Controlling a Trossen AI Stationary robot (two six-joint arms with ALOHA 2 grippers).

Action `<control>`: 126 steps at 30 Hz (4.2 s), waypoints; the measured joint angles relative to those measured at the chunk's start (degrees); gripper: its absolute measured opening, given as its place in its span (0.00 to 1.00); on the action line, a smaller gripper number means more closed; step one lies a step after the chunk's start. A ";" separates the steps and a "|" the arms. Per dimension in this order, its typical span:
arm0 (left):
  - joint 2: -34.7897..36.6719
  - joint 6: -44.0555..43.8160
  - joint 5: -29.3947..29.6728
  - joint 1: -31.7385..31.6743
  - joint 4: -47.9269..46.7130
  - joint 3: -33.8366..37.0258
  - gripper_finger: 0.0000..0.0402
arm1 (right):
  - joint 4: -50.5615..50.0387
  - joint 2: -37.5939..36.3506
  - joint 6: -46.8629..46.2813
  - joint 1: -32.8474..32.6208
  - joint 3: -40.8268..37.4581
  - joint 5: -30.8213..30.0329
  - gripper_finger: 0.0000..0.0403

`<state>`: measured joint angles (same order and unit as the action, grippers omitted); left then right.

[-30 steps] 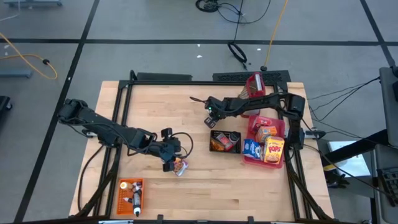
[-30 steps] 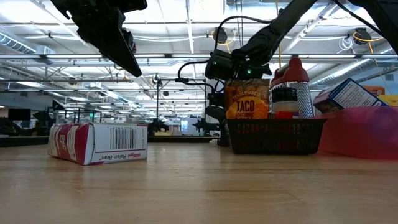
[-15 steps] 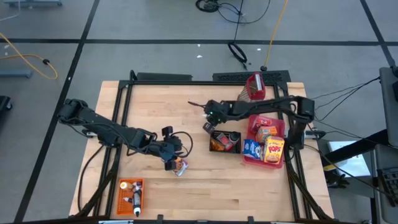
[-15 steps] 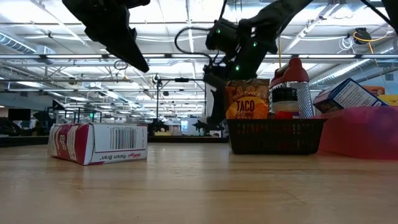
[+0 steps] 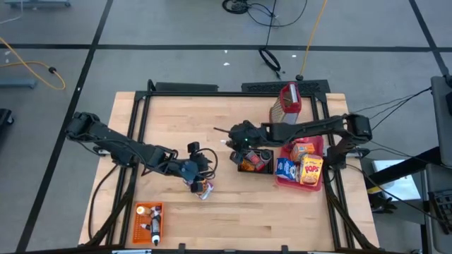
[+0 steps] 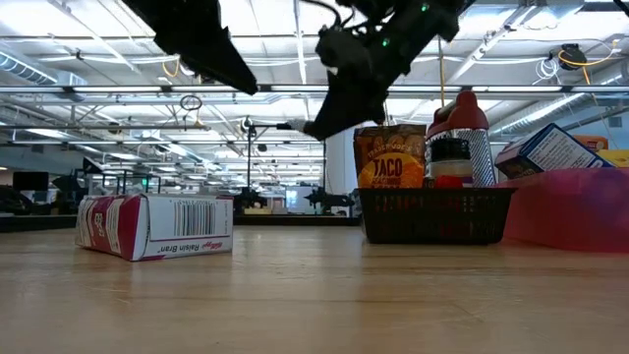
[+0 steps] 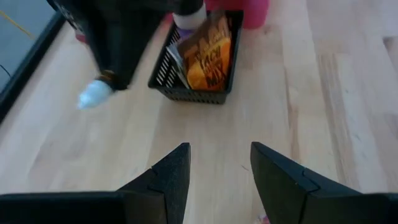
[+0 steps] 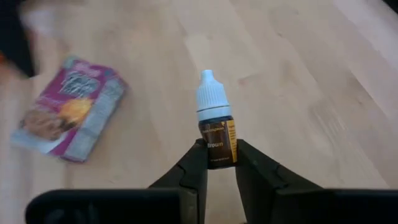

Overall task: Pick & Place Kitchen Items
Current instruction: Put the small brown food coloring bottle into the orange bin

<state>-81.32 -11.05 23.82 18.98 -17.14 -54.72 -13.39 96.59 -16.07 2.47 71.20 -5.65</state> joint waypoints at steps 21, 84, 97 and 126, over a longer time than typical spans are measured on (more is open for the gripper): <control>0.00 0.46 0.30 -2.47 5.23 0.00 0.42 | 5.51 -1.35 4.80 -11.20 0.04 -0.11 0.13; -0.02 -22.07 -30.41 6.24 -16.52 0.00 0.06 | 6.32 -1.39 6.72 -11.16 0.11 -0.31 0.26; -0.02 -48.56 -40.89 18.66 -25.62 0.00 0.08 | 5.18 -1.37 6.74 -11.18 0.11 -0.26 0.26; 2.08 -62.17 -42.86 24.94 -25.55 -0.02 0.06 | 5.27 -1.35 7.56 -11.18 0.04 -0.22 0.26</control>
<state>-79.24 -73.21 -19.04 43.92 -42.69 -54.74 -8.12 95.24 -8.50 -8.71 71.24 -5.87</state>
